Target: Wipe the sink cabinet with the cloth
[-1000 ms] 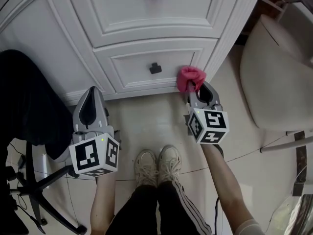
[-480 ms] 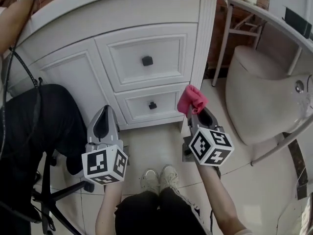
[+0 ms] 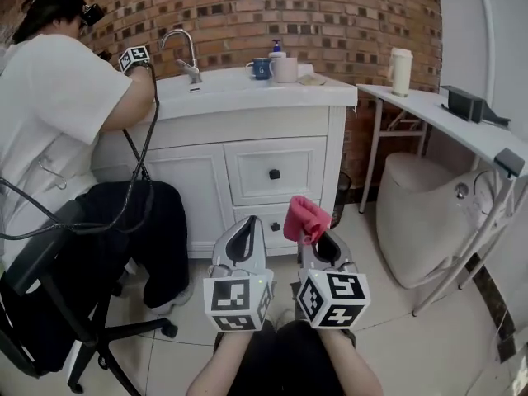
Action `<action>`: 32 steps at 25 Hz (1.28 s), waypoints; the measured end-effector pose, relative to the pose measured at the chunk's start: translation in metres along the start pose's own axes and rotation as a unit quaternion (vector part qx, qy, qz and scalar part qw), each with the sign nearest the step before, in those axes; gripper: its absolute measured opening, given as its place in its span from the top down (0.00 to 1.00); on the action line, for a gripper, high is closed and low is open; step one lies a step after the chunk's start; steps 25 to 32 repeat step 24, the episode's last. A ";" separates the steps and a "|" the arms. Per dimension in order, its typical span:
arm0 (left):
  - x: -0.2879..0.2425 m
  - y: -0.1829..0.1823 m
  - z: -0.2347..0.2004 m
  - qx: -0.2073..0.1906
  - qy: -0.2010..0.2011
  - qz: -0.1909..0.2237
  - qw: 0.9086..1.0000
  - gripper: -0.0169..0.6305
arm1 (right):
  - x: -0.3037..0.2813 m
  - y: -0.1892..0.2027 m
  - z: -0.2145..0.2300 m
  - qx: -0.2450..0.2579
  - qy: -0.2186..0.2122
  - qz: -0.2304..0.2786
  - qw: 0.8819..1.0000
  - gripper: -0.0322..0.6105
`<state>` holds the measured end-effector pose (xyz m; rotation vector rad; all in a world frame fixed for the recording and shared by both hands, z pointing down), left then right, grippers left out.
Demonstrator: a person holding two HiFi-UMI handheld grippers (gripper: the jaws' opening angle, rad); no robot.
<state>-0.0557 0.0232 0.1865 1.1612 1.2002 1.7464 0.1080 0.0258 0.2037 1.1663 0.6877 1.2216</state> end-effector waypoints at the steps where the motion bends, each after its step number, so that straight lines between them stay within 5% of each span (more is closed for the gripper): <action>1: 0.003 0.000 0.005 -0.006 0.004 0.002 1.000 0.95 | 0.004 0.002 -0.003 0.011 0.000 0.000 1.000 0.85; 5: 0.007 -0.002 0.016 -0.060 0.003 0.011 0.998 0.95 | 0.009 0.000 -0.013 0.045 -0.008 0.009 0.999 0.85; 11: 0.012 0.000 0.003 0.006 -0.005 0.013 1.000 0.95 | 0.013 0.001 -0.017 0.040 -0.009 0.017 0.999 0.85; 32: 0.009 0.002 -0.003 0.012 -0.014 0.026 0.999 0.95 | 0.009 0.002 -0.014 0.036 -0.010 0.032 0.999 0.85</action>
Point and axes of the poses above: the fingertips, and each gripper's own axes: x backward along the fingers, z to its right, y out of its underside, the point moved 10 cm from there along x, backward along the fingers, and after that the axes turned 8 degrees about -x, right-handed, at the moved point
